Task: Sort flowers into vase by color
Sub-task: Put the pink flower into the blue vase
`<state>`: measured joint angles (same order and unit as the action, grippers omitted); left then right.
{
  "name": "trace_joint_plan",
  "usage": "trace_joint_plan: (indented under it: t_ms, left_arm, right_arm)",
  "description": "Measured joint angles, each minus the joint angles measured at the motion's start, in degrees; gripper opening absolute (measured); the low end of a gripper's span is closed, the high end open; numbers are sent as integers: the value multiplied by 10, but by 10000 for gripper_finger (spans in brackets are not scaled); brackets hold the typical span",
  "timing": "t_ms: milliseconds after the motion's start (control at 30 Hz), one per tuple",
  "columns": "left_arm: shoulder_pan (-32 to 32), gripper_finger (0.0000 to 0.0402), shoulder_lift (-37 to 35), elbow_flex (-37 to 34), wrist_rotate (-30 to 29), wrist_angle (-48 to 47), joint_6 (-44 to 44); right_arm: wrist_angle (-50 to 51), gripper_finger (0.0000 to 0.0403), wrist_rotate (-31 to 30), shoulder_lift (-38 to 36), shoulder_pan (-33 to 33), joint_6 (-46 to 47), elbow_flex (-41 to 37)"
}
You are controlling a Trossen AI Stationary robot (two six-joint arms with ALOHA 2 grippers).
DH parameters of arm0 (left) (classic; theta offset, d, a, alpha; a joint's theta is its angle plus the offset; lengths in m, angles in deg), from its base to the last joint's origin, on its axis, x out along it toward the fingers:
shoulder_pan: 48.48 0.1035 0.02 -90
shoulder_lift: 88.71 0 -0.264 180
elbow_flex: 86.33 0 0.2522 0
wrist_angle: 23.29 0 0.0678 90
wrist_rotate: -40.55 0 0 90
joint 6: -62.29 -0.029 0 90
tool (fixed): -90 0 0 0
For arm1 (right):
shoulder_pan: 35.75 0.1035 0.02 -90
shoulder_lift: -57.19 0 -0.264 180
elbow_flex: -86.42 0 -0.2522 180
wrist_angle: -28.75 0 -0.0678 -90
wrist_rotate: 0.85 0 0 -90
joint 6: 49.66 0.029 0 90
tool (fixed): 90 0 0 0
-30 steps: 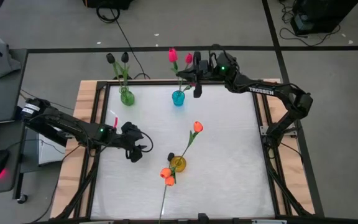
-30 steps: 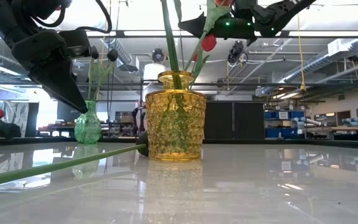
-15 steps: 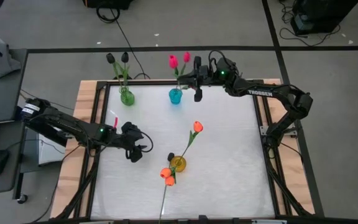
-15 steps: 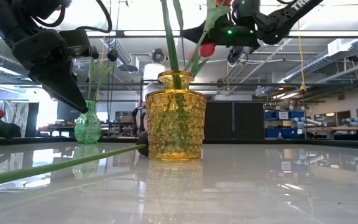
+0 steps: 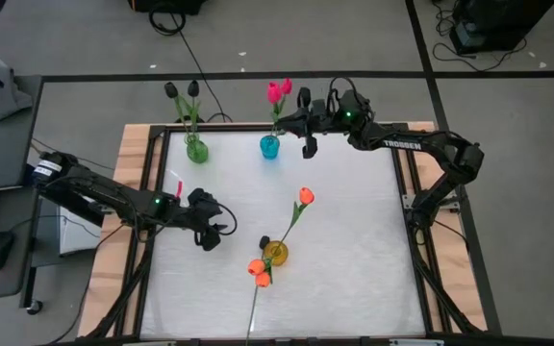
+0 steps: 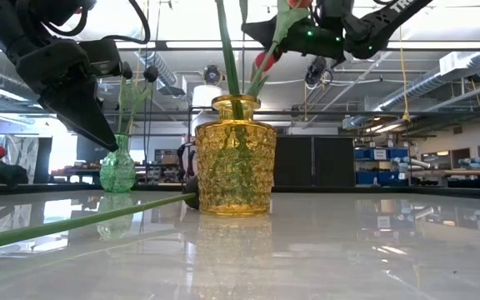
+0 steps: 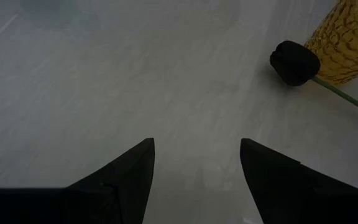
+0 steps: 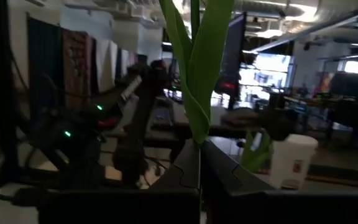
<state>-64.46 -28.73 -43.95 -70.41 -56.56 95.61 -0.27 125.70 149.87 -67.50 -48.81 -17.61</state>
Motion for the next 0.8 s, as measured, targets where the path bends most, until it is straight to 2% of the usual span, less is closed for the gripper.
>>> trace_joint_plan:
  t_ms: [200,400,800]
  left_arm:
    - [0,243,0,0,0,0,0]
    - [0,243,0,0,0,0,0]
    - [0,243,0,0,0,0,0]
  right_arm:
    - [-6,7,31,0,-2,24,31]
    - [-7,7,33,0,-18,21,63]
    - [-4,7,35,0,-61,-1,64]
